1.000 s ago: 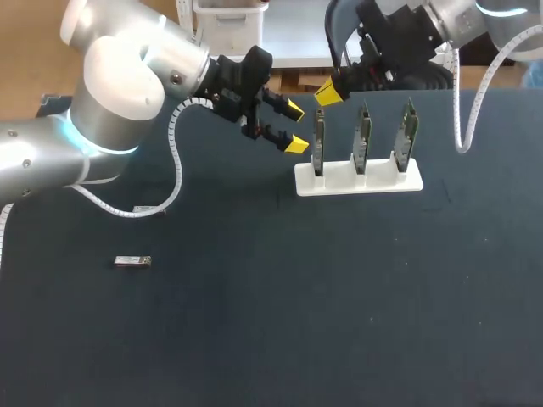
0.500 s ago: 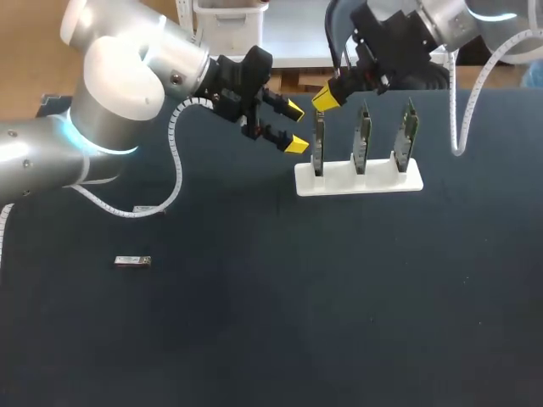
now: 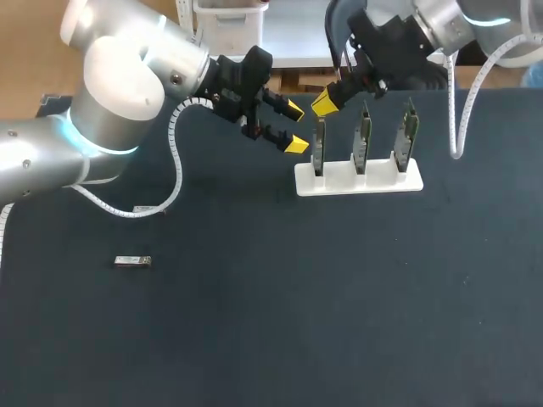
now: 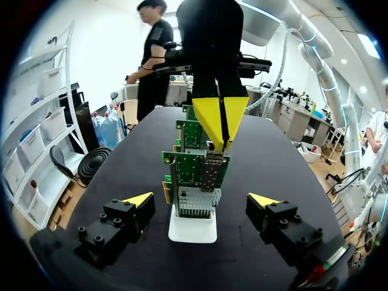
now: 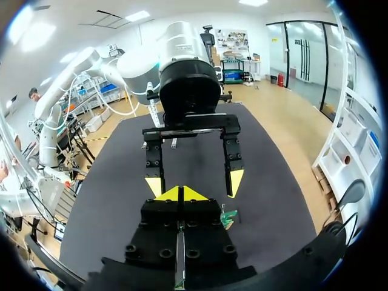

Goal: Pick up the optical module with the left hand, and insert it into the network port with the right hand.

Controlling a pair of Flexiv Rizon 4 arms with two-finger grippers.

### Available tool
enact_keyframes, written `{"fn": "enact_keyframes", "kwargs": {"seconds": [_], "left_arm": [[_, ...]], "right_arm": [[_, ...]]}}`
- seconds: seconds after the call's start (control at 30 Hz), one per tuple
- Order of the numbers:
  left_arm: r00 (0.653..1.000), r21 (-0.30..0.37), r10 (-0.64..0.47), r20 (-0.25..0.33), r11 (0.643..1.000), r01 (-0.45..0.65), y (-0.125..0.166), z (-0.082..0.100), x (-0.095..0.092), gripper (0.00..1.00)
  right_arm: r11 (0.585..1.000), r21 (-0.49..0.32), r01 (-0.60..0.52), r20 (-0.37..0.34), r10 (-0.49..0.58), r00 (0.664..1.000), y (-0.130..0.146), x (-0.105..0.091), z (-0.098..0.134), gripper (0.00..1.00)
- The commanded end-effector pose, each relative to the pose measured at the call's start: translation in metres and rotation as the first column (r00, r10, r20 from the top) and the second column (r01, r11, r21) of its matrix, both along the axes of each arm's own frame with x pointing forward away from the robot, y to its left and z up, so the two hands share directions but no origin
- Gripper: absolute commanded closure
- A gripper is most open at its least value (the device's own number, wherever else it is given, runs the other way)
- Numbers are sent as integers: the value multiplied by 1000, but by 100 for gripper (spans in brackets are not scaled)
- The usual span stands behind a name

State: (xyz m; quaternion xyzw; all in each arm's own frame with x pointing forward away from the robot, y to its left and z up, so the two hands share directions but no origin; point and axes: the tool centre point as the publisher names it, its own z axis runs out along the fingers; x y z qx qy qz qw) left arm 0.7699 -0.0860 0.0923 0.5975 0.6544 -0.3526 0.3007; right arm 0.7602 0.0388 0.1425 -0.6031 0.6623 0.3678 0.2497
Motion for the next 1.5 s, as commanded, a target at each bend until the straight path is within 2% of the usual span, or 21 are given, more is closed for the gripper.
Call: {"fn": "enact_keyframes", "kwargs": {"seconds": [0.03,0.43,0.83,1.5], "left_arm": [[1000,3,5,2,1000,-5,0,1,-2,0],[1000,3,5,2,1000,-5,0,1,-2,0],[1000,3,5,2,1000,-5,0,1,-2,0],[1000,3,5,2,1000,-5,0,1,-2,0]], "right_arm": [[1000,-5,2,-4,-2,1000,0,2,-3,100],[999,50,6,10,-7,1000,-1,5,10,100],[999,33,21,8,-21,1000,-1,11,4,100],[1000,-18,16,-13,-16,1000,-2,5,-12,100]]}}
